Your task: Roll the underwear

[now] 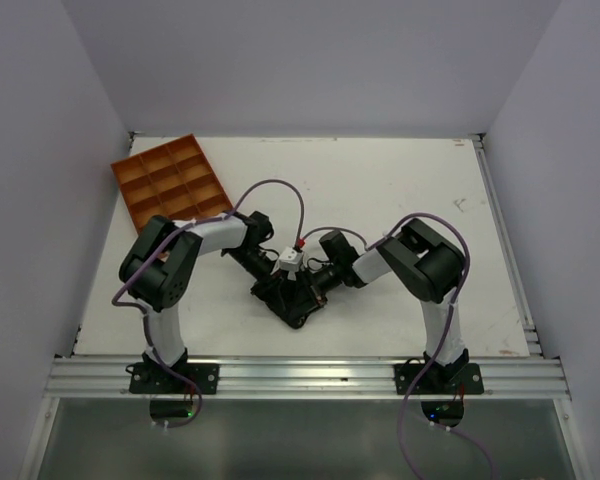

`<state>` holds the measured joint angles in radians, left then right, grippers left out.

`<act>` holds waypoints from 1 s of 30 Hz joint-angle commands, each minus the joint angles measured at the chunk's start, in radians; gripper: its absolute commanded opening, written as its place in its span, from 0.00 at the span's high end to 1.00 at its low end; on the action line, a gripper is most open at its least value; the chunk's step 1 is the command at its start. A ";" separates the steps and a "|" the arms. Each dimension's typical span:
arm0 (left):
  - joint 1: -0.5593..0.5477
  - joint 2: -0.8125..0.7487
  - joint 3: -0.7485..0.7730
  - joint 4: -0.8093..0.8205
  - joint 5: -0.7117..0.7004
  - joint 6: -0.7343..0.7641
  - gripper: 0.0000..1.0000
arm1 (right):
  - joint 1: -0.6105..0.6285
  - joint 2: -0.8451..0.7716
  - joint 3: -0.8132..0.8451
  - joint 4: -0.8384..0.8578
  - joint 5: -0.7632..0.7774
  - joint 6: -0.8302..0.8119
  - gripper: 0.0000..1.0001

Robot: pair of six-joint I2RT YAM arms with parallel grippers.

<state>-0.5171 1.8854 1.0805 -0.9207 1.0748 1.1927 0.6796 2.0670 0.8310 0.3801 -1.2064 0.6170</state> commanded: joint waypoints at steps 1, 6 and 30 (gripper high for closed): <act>-0.012 0.040 0.047 -0.079 0.027 0.077 0.80 | 0.000 -0.034 0.000 -0.096 0.083 -0.060 0.78; -0.014 0.099 0.101 -0.118 0.017 0.058 0.89 | 0.001 -0.125 0.051 -0.416 0.200 -0.238 0.58; -0.090 0.339 0.418 -0.294 -0.001 -0.024 0.95 | 0.054 -0.892 -0.099 -0.859 1.194 -0.146 0.39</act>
<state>-0.5972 2.1921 1.4628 -1.2343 1.1374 1.1877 0.7013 1.2606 0.7158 -0.3996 -0.2955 0.4366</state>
